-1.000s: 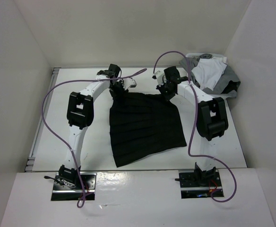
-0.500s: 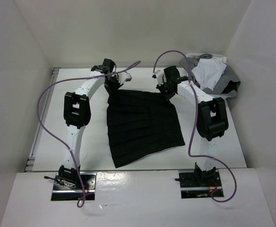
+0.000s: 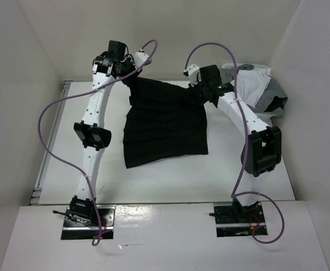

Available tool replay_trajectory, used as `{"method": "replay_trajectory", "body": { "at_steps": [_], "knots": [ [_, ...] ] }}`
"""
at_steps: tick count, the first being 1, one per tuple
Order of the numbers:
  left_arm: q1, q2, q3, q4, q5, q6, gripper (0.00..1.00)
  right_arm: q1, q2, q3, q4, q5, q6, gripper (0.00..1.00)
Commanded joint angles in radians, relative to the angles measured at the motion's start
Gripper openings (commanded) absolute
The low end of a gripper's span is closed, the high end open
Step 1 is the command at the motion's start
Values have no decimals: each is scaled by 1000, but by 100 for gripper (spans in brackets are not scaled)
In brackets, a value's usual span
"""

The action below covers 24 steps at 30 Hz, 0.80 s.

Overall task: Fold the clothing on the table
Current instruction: Fold the skirt

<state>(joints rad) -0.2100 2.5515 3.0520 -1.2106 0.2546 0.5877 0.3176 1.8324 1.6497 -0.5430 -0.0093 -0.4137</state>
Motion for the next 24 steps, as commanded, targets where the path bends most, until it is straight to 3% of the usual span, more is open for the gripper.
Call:
{"method": "replay_trajectory", "body": {
  "at_steps": [1, 11, 15, 16, 24],
  "knots": [
    [35, -23, -52, -95, 64, -32, 1, -12, -103, -19, -37, 62, -43, 0],
    [3, -344, -545, -60, 187, -15, 2, -12, -223, -91, -166, -20, -53, 0],
    [3, -567, -853, 126, 175, -95, 2, -12, -261, -157, -175, -40, -43, 0],
    [-8, -611, -1004, 220, 137, -118, 2, -12, -262, -166, -175, -40, -34, 0],
    [-19, -813, -1422, 373, 112, -146, 3, 61, -337, -272, -222, -40, -43, 0]
  ]
}}
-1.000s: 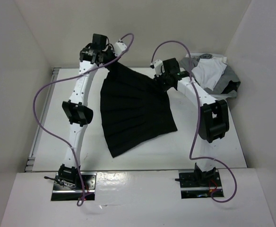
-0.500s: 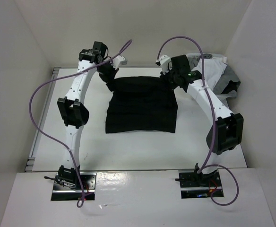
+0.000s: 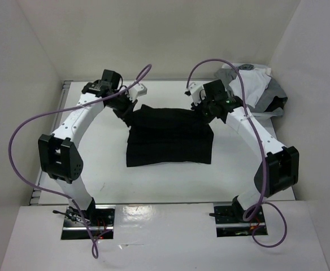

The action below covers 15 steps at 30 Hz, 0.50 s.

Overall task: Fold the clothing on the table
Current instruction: Fold the skirt

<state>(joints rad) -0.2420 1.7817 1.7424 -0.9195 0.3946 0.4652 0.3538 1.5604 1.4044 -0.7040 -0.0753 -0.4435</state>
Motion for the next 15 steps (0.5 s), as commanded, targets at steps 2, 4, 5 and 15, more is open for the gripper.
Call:
{"method": "replay_trajectory", "body": {
  "at_steps": [2, 4, 5, 15],
  "knots": [
    [4, -86, -180, 91, -28, -23, 5, 36, -74, -39, -100, 17, -26, 0],
    [-6, -120, -259, 100, -19, -23, 5, 48, -74, -64, -129, 8, -52, 0],
    [-6, -131, -282, 100, -19, -23, 6, 62, -74, -64, -161, 8, -52, 0],
    [-26, -235, -406, 97, -49, -3, 9, 148, -63, -159, -304, -57, -106, 0]
  ]
}}
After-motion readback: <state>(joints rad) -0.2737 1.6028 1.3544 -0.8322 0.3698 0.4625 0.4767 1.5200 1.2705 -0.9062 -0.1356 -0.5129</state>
